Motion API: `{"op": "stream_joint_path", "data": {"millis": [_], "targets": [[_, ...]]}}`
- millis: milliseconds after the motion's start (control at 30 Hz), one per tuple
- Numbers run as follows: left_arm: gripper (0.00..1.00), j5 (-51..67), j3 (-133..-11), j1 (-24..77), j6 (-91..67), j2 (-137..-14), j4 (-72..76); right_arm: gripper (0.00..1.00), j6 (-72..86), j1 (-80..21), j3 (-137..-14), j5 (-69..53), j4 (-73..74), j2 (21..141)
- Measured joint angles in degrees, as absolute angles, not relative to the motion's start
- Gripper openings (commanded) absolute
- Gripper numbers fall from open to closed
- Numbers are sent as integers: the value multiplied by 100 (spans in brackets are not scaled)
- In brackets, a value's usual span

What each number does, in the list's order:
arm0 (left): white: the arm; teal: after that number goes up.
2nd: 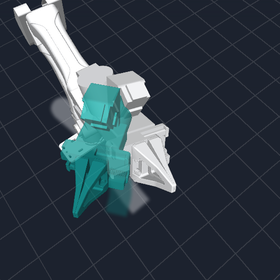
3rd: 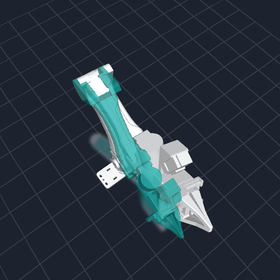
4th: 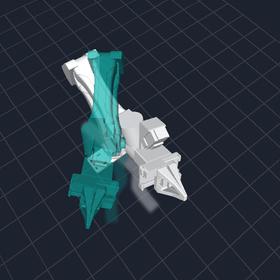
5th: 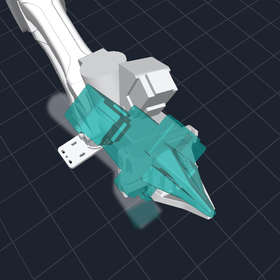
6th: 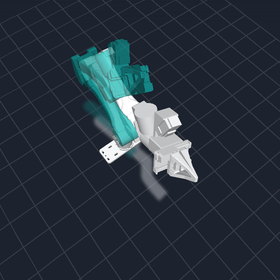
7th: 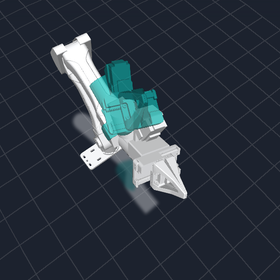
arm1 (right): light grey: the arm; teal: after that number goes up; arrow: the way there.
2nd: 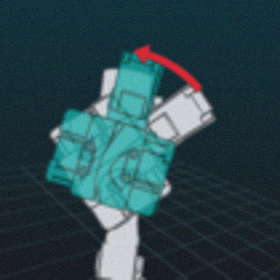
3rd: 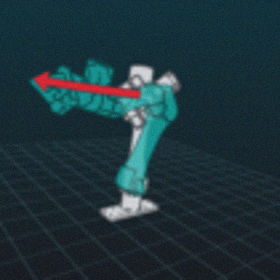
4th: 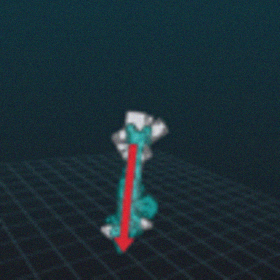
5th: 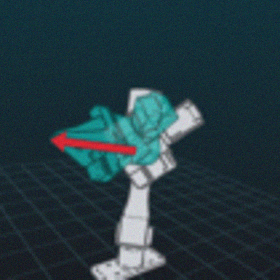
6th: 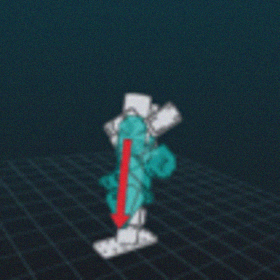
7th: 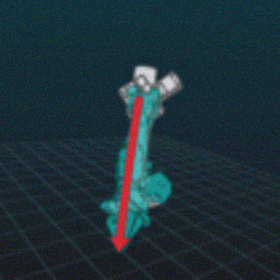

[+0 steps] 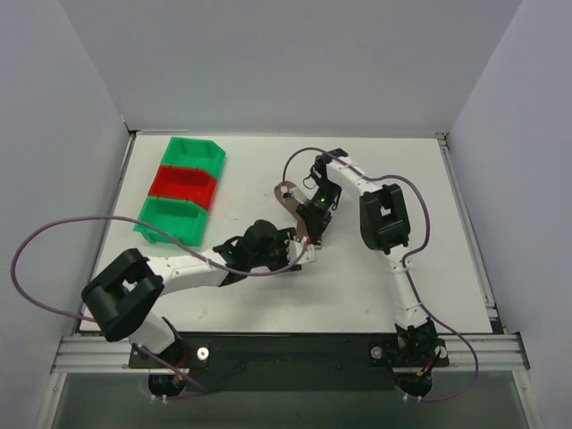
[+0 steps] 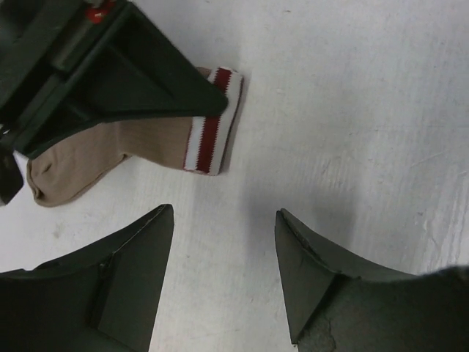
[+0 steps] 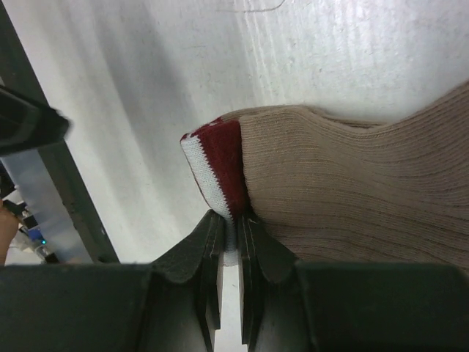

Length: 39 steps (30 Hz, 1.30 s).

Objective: Roll the socks
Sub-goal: Roll the sock at the center of the board.

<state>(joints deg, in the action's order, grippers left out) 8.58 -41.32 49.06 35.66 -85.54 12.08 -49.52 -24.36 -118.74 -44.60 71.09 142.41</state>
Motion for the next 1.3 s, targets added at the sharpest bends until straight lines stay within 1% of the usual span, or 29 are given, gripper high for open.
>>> {"op": "stream_joint_path", "data": {"millis": [100, 233, 433, 633, 700, 733, 767, 800, 833, 867, 933, 967, 1000, 1233, 1300], "targets": [[67, 467, -4132, 5262, 3892, -9045, 1472, 0, -4954, -2440, -11874, -4484, 7216, 14267], [67, 38, -4156, 5439, 4270, -9688, 1925, 0, -4952, -2440, -11869, -4532, 7299, 14309], [67, -325, -4300, 5505, 4696, -10047, 2425, 0, -4950, -2458, -11832, -4534, 7341, 14313], [63, -576, -4320, 5662, 5028, -10296, 2838, 0, -4950, -2484, -11732, -4567, 7408, 14313], [59, -626, -4375, 5699, 5113, -10401, 2947, 0, -4950, -2484, -11714, -4578, 7415, 14313], [48, -666, -4410, 5708, 5151, -10464, 2991, 0, -4950, -2484, -11708, -4584, 7417, 14313], [39, -681, -4434, 5721, 5172, -10501, 3017, 0, -4950, -2484, -11703, -4591, 7417, 14313], [32, -696, -4464, 5732, 5175, -10547, 3015, 0, -4950, -2484, -11697, -4593, 7417, 14313], [27, -707, -4482, 5734, 5175, -10602, 2989, 0, -4947, -2484, -11688, -4595, 7417, 14313], [23, -722, -4484, 5745, 5216, -10663, 3000, 0, -4947, -2484, -11681, -4598, 7419, 14313], [19, -753, -4499, 5771, 5286, -10720, 3000, 0, -4945, -2484, -11675, -4598, 7422, 14313], [8, -773, -4506, 5782, 5308, -10735, 3000, 0, -4945, -2484, -11677, -4595, 7424, 14313], [0, -799, -4517, 5795, 5328, -10755, 3002, 0, -4945, -2484, -11677, -4593, 7424, 14313], [0, -967, -4569, 5878, 5459, -10809, 2967, 0, -4943, -2482, -11668, -4587, 7428, 14313], [0, -965, -4591, 5881, 5470, -10809, 2908, 3, -4934, -2480, -11664, -4587, 7428, 14313]]}}
